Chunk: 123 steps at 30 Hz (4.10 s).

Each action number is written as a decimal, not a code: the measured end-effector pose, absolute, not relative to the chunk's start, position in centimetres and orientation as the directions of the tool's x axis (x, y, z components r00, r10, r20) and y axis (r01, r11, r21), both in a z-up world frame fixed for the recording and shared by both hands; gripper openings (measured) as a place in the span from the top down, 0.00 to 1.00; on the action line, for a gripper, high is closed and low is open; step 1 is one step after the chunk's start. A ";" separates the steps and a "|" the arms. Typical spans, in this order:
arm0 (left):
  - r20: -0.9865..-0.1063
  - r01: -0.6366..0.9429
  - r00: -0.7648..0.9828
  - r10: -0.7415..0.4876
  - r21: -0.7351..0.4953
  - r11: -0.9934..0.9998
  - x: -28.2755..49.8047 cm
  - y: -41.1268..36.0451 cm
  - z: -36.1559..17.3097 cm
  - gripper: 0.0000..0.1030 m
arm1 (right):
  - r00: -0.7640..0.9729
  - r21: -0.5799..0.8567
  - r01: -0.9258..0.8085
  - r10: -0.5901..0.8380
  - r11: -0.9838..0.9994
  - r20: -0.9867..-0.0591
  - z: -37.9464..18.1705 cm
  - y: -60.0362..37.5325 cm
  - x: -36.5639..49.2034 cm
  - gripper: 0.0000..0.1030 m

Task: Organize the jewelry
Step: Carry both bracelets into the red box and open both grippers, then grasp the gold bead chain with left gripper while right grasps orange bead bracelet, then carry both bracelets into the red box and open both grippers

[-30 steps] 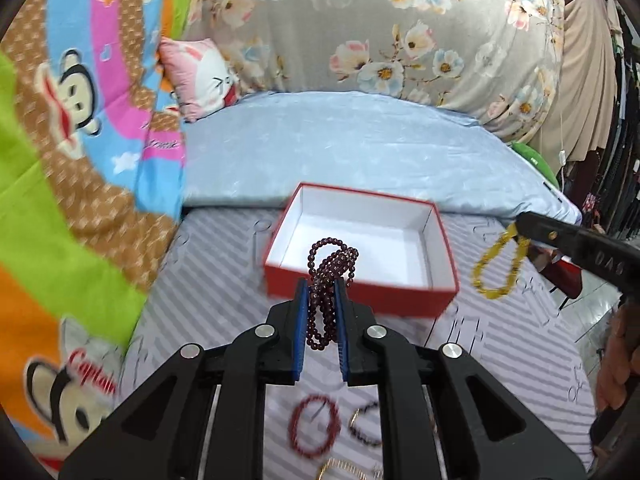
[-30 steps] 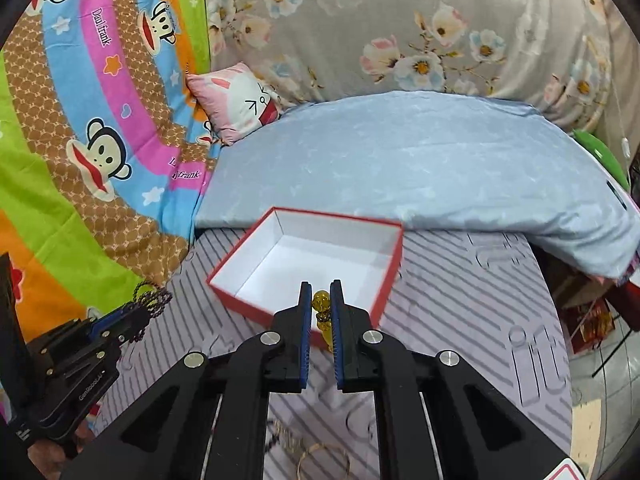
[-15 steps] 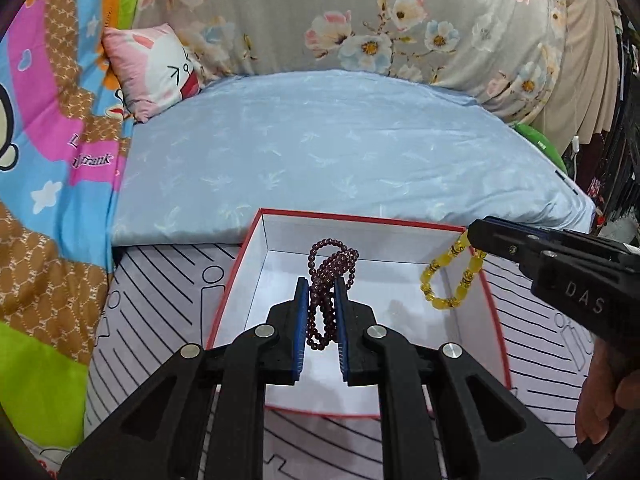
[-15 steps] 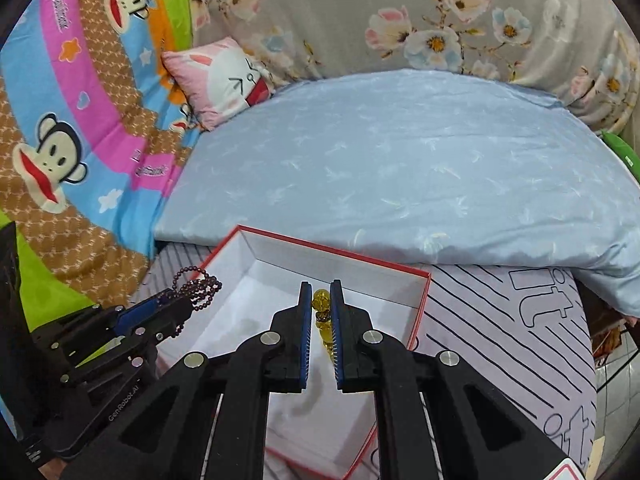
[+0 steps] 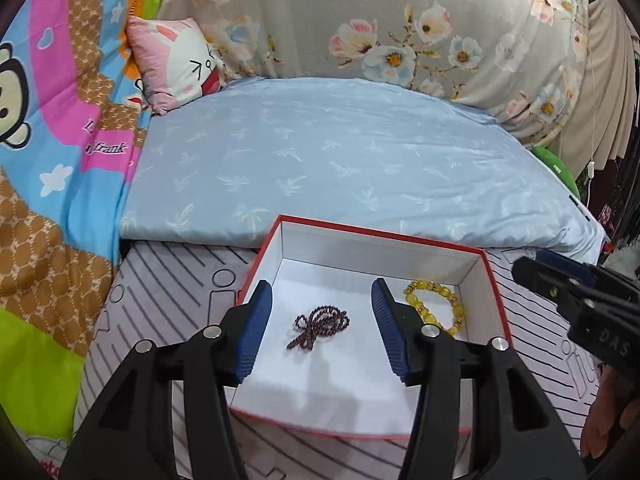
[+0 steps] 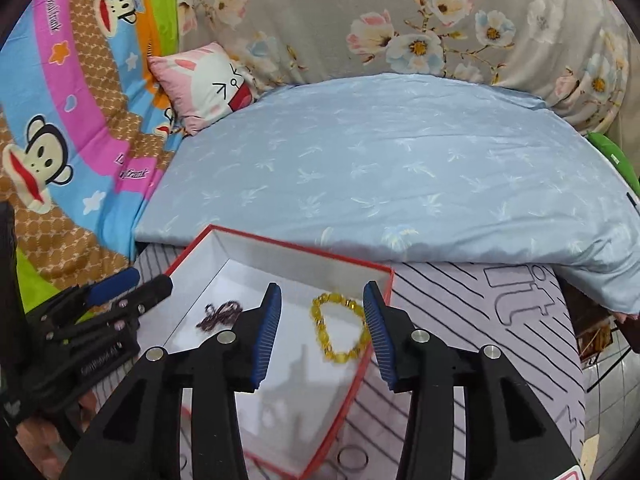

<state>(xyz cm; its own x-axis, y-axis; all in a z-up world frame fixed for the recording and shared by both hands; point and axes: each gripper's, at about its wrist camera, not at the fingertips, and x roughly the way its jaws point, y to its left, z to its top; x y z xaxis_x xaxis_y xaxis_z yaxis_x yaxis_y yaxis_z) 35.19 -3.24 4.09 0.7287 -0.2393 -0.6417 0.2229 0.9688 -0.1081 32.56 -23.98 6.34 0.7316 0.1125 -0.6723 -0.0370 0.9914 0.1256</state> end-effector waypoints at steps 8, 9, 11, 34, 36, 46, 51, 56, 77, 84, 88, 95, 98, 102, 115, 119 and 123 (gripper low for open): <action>-0.658 0.183 0.728 -0.192 -0.082 0.980 27.2 0.2 4.6 0.47 | 0.760 0.066 -0.042 0.074 0.997 -0.646 7.2 -23.4 22.9 0.53; -0.665 0.179 0.723 -0.184 -0.077 0.981 26.2 0.5 4.4 0.47 | 0.760 0.055 -0.039 0.065 0.998 -0.647 7.0 -23.4 21.8 0.53; -0.674 0.174 0.720 -0.165 -0.054 0.983 24.0 1.0 3.9 0.46 | 0.754 0.050 -0.037 0.061 0.998 -0.654 6.6 -23.5 19.6 0.53; -0.800 0.097 0.585 -0.132 -0.092 0.991 10.0 1.8 -5.8 0.46 | 0.618 0.094 0.077 0.026 0.993 -0.786 -2.7 -24.4 4.2 0.51; -0.799 0.083 0.589 -0.122 -0.090 0.992 9.9 1.9 -6.1 0.47 | 0.612 0.099 0.087 0.025 0.991 -0.790 -3.1 -24.6 4.1 0.51; -0.778 0.072 0.625 -0.060 -0.019 0.997 9.5 1.2 -6.6 0.47 | 0.606 0.095 0.103 0.013 0.990 -0.795 -4.1 -24.5 4.6 0.51; -0.776 0.070 0.628 -0.057 -0.016 0.997 9.5 1.2 -6.6 0.50 | 0.607 0.097 0.111 0.009 0.989 -0.794 -4.4 -24.6 5.2 0.51; -0.774 0.078 0.631 -0.057 -0.011 0.997 9.5 1.1 -6.5 0.56 | 0.600 0.095 0.115 0.006 0.989 -0.800 -4.9 -24.6 5.7 0.52; -0.764 0.122 0.631 -0.134 -0.073 0.990 9.2 1.3 -6.4 0.97 | 0.604 0.076 0.108 -0.005 0.991 -0.797 -5.2 -24.7 6.4 0.93; -0.776 0.124 0.606 -0.175 -0.125 0.984 8.9 1.7 -6.0 0.97 | 0.613 0.127 0.105 0.036 0.986 -0.789 -4.2 -25.1 5.7 0.93; -0.769 0.127 0.613 -0.182 -0.132 0.983 8.4 1.8 -5.2 0.97 | 0.639 0.138 0.093 0.047 0.986 -0.768 -2.5 -25.1 5.2 0.93; -0.749 0.149 0.631 -0.203 -0.140 0.979 7.6 1.6 -2.8 0.97 | 0.686 0.172 0.066 0.081 0.983 -0.723 0.5 -24.9 4.7 0.93; -0.734 0.163 0.643 -0.217 -0.146 0.976 7.3 1.4 -1.7 0.97 | 0.701 0.180 0.059 0.088 0.982 -0.708 1.4 -24.7 4.5 0.93; -0.719 0.174 0.654 -0.236 -0.161 0.972 7.1 1.4 -0.3 0.97 | 0.716 0.188 0.046 0.099 0.981 -0.691 2.5 -24.5 4.1 0.93; -0.684 0.189 0.689 -0.240 -0.150 0.970 8.1 1.2 2.7 0.97 | 0.749 0.187 0.006 0.119 0.982 -0.652 5.0 -23.7 4.9 0.93; -0.675 0.191 0.697 -0.240 -0.148 0.970 9.1 0.9 3.5 0.97 | 0.759 0.182 -0.012 0.128 0.983 -0.639 5.7 -23.2 5.7 0.93; -0.663 0.197 0.708 -0.242 -0.144 0.970 10.2 0.6 4.4 0.97 | 0.767 0.181 -0.031 0.139 0.983 -0.626 6.4 -22.7 6.8 0.93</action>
<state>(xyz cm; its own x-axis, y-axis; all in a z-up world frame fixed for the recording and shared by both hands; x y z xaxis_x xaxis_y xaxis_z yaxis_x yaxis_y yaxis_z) 10.18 0.56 4.38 0.7081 -0.2424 -0.6632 0.1972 0.9697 -0.1439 6.81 -22.74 6.44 0.7674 0.1393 -0.6259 -0.0307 0.9830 0.1811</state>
